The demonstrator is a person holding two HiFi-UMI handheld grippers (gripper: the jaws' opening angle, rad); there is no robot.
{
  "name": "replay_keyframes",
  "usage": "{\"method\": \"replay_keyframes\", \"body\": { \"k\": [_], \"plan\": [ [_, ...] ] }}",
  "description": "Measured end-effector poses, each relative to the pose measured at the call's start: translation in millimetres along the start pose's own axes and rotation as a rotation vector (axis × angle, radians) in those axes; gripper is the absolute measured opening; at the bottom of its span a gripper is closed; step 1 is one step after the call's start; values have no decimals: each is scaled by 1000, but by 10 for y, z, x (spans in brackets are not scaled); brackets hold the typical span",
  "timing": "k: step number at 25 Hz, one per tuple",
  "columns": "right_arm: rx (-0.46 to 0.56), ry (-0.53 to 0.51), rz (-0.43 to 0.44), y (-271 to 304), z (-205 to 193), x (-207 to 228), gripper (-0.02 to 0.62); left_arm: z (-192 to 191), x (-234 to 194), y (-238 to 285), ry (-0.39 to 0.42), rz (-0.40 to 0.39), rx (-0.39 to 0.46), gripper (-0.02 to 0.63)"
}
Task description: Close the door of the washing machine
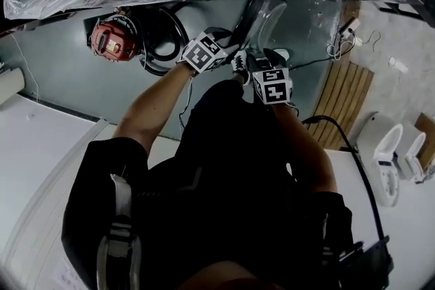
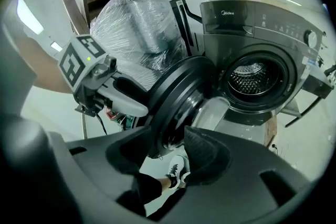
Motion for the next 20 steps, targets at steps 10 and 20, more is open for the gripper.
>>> {"method": "replay_keyframes", "body": {
  "k": [10,20],
  "plan": [
    [-33,129,-1,3,-678,192,216,417,568,370,-100,39,-91,169],
    [18,286,-116,-92,-945,640,209,982,958,727,2,-27,-135,169]
  ]
}}
Point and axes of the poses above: the fingertips, and each gripper's own axes: y forward along the fingers, x to its right, z out of its top, the point moved 6 cm from there along -y, backward along the fingers, and after that the axes turned 9 degrees about -x, right-handed, at the moved point
